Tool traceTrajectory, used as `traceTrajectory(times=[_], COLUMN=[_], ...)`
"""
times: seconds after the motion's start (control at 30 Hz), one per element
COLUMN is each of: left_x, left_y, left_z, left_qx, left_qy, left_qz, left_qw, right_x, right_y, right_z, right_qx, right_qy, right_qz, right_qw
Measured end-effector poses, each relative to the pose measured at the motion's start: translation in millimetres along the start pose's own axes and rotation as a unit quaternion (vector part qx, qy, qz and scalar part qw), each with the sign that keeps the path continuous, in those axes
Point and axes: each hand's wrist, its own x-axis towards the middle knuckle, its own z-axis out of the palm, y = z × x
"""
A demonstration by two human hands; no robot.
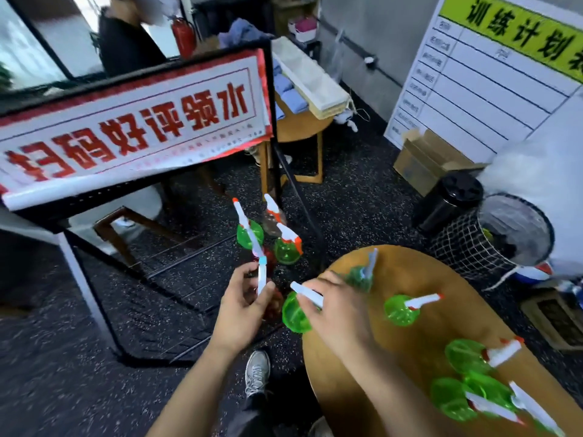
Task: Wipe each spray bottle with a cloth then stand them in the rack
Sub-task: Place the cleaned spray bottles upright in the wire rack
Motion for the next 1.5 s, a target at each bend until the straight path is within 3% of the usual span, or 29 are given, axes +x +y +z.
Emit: traceTrajectory(times=[0.27, 0.47, 0.93, 1.23, 1.5], left_x=[61.4, 129.8, 225.9, 232.3, 228.9], left_y=[-14.7, -45.3, -91.8, -84.8, -80.3], left_z=[-80.2, -113.5, -111.6, -106.2, -110.7], left_qx=[-0.012, -0.047, -0.084, -0.147, -0.101], left_qy=[0.037, 0.055, 0.033, 0.064, 0.088], left_qz=[-0.016, -0.080, -0.127, -0.159, -0.163], left_qw=[0.999, 0.994, 0.988, 0.974, 0.977], right_x=[67.6, 114.4, 150.7, 162.3, 169.2], right_y=[-66.9, -90.2, -85.5, -98.7, -101.8], right_z=[60.3, 108.3, 191.7, 194.4, 190.4], right_qx=[0.014, 0.022, -0.006, 0.000, -0.028], right_qy=[-0.040, -0.081, -0.128, -0.166, -0.173], right_qz=[0.003, 0.053, 0.104, 0.126, 0.100], right_qw=[0.999, 0.995, 0.986, 0.978, 0.979])
